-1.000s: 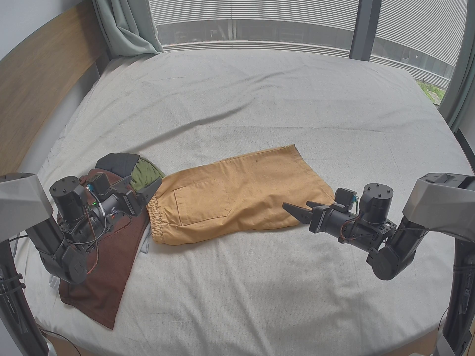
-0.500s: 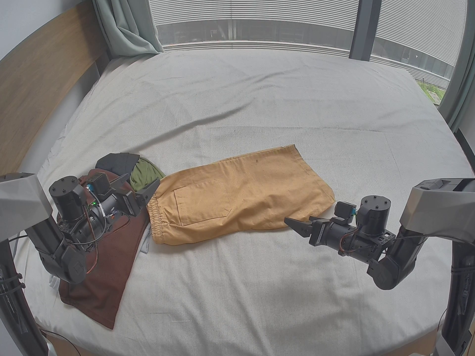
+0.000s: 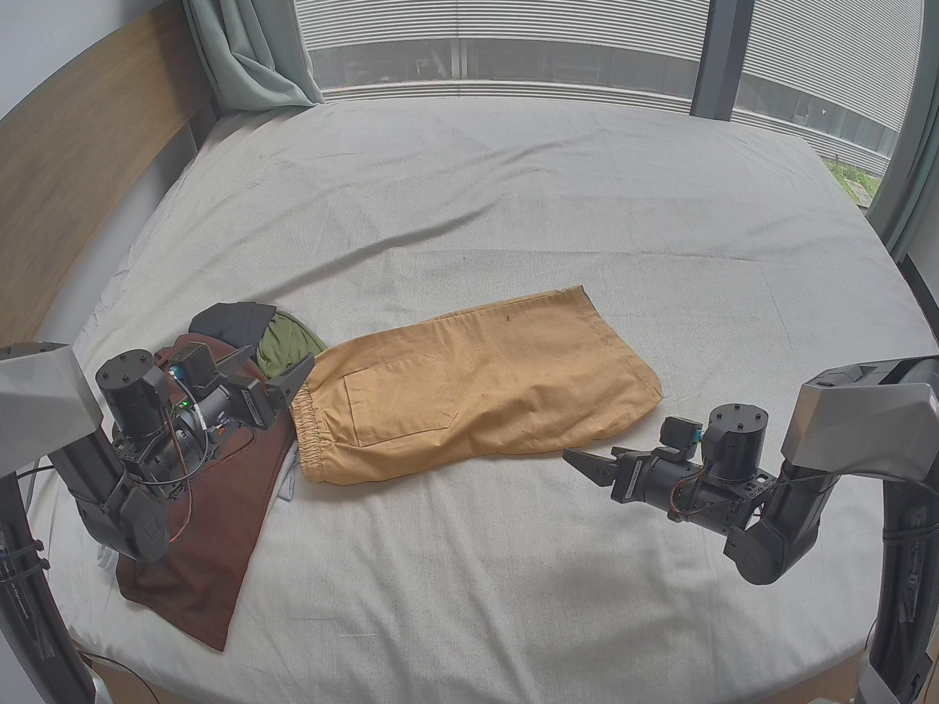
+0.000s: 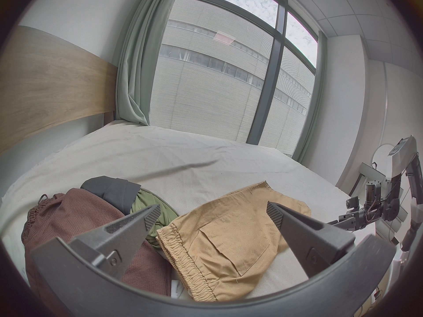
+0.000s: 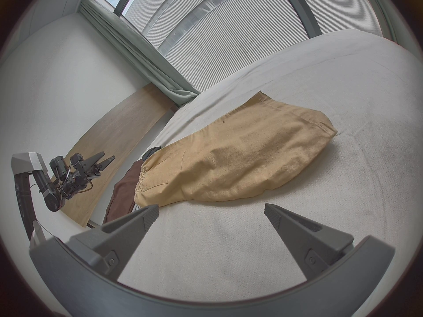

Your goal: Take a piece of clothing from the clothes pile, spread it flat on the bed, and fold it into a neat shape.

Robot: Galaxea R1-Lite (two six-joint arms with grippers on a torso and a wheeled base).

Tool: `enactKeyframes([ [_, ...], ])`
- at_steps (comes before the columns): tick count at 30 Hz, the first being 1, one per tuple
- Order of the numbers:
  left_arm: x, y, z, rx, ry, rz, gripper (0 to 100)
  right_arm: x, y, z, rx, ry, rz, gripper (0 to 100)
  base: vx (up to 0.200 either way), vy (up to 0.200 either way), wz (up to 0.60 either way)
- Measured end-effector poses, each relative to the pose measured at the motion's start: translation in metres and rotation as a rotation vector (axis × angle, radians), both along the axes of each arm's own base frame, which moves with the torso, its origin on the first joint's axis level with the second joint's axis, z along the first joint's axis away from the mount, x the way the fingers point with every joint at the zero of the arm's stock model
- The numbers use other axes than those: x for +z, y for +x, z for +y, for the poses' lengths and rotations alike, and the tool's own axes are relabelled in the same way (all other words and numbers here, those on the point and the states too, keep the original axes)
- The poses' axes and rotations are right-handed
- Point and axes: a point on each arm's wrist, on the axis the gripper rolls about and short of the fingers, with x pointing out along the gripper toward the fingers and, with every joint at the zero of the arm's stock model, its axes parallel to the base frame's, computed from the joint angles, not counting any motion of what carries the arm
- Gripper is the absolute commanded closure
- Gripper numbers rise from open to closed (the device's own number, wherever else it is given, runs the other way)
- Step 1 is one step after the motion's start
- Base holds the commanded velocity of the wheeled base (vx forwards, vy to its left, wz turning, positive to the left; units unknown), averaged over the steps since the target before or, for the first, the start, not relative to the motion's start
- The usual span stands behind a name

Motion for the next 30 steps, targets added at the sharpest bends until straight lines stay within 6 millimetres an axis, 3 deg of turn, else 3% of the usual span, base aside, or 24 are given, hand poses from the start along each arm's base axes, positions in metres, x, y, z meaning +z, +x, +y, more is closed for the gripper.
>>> enactKeyframes([
  [19, -0.004, 0.000, -0.001, -0.003, 0.003, 0.013, 0, -0.023, 0.000, 0.000, -0.018, 0.048, 0.049, 0, 0.000, 0.000, 0.00],
  [30, -0.003, 0.000, -0.001, -0.001, 0.002, 0.011, 0, -0.033, 0.019, 0.008, -0.031, 0.086, 0.063, 0, 0.000, 0.000, 0.00],
])
